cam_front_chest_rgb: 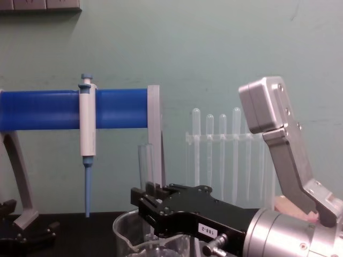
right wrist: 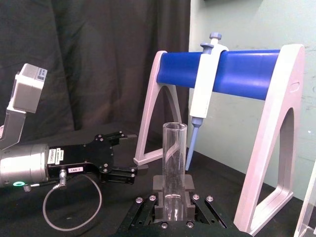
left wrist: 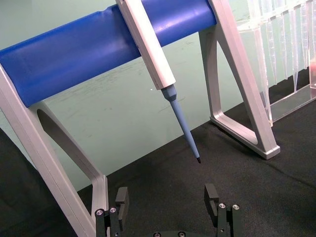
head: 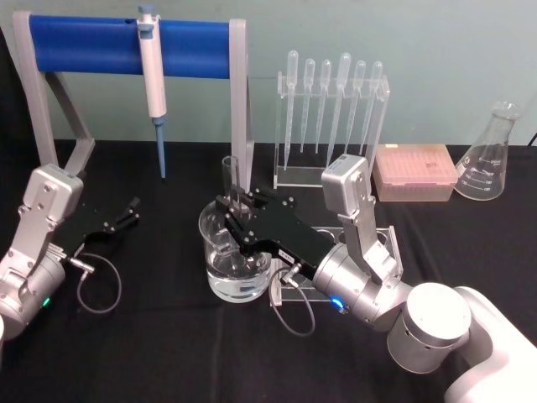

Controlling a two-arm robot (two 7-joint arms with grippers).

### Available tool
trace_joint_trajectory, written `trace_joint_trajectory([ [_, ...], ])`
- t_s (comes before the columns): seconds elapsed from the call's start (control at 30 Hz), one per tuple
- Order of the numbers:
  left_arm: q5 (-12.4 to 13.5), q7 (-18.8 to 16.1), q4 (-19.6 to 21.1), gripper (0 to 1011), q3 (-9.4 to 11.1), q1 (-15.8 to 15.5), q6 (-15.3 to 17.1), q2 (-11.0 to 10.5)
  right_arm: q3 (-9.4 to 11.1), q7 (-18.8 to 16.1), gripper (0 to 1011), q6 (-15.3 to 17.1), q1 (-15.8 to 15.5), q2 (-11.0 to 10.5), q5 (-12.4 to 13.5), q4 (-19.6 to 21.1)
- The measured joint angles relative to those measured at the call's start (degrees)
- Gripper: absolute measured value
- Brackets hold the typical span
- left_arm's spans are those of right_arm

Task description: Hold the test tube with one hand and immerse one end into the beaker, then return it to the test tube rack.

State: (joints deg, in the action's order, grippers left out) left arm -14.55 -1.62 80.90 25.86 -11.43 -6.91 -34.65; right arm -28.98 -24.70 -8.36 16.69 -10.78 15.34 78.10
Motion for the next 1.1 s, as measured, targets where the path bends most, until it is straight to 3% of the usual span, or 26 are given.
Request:
trace_joint_trajectory([
  [1.1,0.0,0.0,0.0,1000,0.0,0.0,0.0,0.0,0.1,0.2,233,0.0,0.0,0.0,-0.1,0.0],
])
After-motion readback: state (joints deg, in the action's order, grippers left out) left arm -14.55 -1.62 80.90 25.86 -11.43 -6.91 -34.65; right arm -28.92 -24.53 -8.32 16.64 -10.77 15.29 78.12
